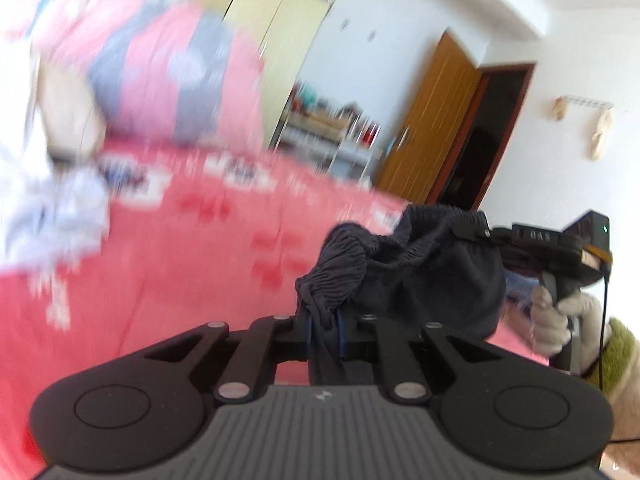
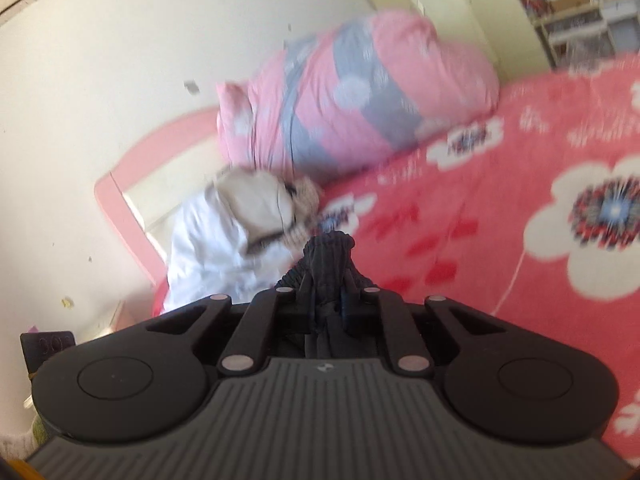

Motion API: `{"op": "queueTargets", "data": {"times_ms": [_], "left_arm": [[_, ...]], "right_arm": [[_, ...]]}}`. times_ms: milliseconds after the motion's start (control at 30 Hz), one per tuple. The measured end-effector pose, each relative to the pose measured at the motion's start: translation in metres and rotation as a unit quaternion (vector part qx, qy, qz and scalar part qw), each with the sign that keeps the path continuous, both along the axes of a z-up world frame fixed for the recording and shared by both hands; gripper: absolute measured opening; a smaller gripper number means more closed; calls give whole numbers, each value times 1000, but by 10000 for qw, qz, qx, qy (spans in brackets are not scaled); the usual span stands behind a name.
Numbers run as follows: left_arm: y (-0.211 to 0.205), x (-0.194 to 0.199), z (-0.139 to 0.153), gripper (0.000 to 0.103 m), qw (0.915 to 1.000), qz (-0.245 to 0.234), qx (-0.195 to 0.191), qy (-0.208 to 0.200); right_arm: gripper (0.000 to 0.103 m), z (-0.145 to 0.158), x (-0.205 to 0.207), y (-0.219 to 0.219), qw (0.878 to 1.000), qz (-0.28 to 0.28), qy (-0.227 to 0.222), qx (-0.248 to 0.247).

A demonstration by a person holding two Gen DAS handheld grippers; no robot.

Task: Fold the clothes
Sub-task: 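Lift the waistband high with both grippers to shake the trousers out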

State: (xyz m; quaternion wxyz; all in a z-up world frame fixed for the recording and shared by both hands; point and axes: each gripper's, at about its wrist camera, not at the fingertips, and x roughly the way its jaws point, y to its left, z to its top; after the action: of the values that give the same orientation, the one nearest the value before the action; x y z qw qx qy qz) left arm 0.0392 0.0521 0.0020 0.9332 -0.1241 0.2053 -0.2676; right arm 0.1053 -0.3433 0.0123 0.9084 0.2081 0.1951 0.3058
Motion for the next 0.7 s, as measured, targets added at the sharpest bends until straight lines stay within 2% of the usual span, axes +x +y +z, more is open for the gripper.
{"op": "queueTargets", "data": {"times_ms": [100,200,333,467,600,700], "left_arm": [[-7,-21,44,11,9980,-45,-83,-617],[-16,-48,88,11,9916,-95,-101,-1285],[-30,-91,144,11,9764,-144,-23,-2153],[-43,-134,190,12,9580,-136,93,-2862],[-52,-173,226,12,9428,-110,85,-3331],[-60,-196,240,12,9345,-131,131,-3554]], "right_arm": [[8,50,-39,-7,9975,-410,-568,-43],[8,101,-88,-11,9883,-756,-1309,-195],[8,160,-155,-14,9642,-1263,-2256,-583],[8,202,-215,-12,9365,-1659,-2952,-909],[8,233,-265,-17,9143,-1875,-3453,-983],[8,249,-295,-19,8996,-2004,-3731,-1067]]}}
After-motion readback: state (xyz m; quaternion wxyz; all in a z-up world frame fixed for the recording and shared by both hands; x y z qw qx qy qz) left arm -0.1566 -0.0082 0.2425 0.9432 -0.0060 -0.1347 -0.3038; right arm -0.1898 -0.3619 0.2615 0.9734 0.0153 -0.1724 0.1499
